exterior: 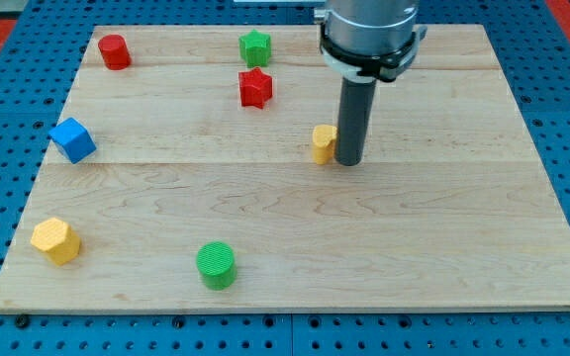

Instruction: Keep the heart vertically below the red star

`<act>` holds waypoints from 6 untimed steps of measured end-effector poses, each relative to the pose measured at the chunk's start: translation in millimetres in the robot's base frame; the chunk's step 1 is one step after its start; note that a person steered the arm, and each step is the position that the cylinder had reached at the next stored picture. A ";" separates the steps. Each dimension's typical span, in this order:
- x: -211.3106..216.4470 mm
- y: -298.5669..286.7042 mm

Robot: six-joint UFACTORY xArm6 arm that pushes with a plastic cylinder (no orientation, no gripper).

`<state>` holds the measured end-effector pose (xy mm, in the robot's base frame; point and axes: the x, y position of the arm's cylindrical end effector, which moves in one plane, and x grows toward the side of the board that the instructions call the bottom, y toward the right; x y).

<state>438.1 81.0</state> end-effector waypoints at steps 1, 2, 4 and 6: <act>-1.3 -10.6; -6.7 -81.2; -25.1 -24.0; -31.7 -81.4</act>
